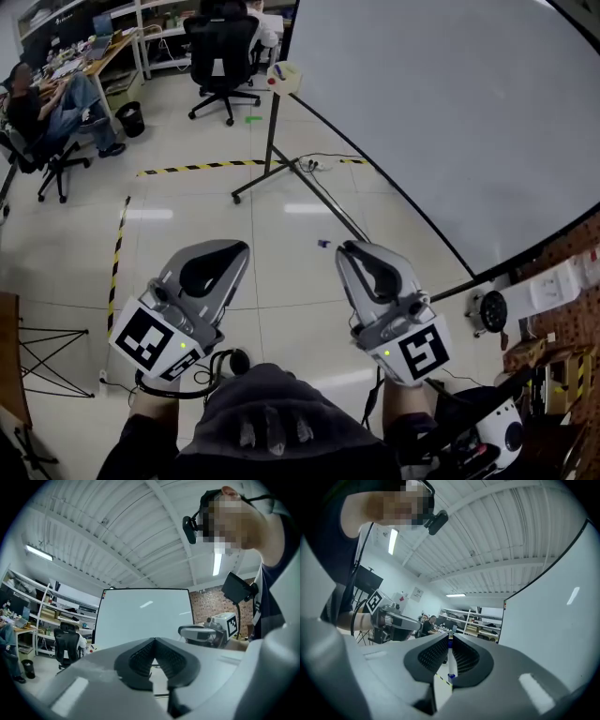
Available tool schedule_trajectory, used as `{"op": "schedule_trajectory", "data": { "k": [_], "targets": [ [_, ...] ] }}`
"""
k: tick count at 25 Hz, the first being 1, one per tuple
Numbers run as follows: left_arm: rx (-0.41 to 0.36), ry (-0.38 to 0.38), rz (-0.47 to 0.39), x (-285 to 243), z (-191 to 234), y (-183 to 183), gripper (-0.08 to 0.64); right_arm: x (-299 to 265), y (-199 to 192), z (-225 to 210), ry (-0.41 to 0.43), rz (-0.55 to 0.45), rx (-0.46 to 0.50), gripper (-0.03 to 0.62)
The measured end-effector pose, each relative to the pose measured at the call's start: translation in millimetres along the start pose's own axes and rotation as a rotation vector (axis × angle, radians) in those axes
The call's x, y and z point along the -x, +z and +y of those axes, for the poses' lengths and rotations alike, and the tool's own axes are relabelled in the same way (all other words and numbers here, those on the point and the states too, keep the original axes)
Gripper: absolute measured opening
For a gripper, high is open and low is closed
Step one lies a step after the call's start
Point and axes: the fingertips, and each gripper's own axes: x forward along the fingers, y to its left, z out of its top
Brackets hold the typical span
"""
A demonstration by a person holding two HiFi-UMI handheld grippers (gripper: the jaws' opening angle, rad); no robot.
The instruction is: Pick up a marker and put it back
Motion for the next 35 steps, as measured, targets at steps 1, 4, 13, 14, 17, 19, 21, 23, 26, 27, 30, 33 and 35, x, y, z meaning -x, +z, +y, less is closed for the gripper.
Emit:
{"op": "schedule_trajectory", "data": {
  "k": [1, 4, 13, 14, 17, 19, 21, 23, 26, 27, 30, 33, 35],
  "targets": [
    [-0.007, -0.001, 0.008, -3, -6, -1, 0.006, 5, -1, -4, 0.001, -0.001, -0.004, 0.029],
    [-0.027, 0.013, 0.020, -8, -18, -2, 0.006, 13, -1, -11, 0.015, -0.017, -0.011, 0.029],
    [-0.059, 0.070, 0.054, -10, -28, -2, 0.006, 19, 1, -16, 0.070, -0.042, -0.015, 0.029],
    [-0.059, 0.071, 0.056, -9, -28, -2, 0.006, 18, 2, -15, 0.073, -0.042, -0.015, 0.029],
    [-0.059, 0.072, 0.058, -9, -26, 0, 0.006, 14, 2, -14, 0.080, -0.040, -0.015, 0.029],
    [-0.056, 0.072, 0.051, -9, -26, 2, 0.006, 13, 2, -13, 0.080, -0.036, -0.013, 0.029],
    [-0.059, 0.069, 0.050, -5, -26, 3, 0.006, 13, 1, -10, 0.080, -0.033, -0.008, 0.029],
    [-0.064, 0.069, 0.055, 1, -24, 1, 0.006, 12, 1, -5, 0.081, -0.029, -0.001, 0.029],
    [-0.056, 0.079, 0.057, 6, -21, -3, 0.006, 11, 0, -1, 0.083, -0.025, 0.001, 0.029],
    [-0.054, 0.083, 0.060, 7, -20, -4, 0.006, 11, 0, 0, 0.083, -0.023, 0.001, 0.029],
    [-0.060, 0.092, 0.070, 7, -20, -7, 0.006, 10, 0, -2, 0.081, -0.029, 0.000, 0.029],
    [-0.055, 0.070, 0.070, 4, -24, -8, 0.006, 12, -1, -3, 0.073, -0.032, -0.005, 0.029],
    [-0.053, 0.077, 0.056, 6, -23, -5, 0.006, 13, -1, -2, 0.068, -0.031, -0.004, 0.029]
  ]
}}
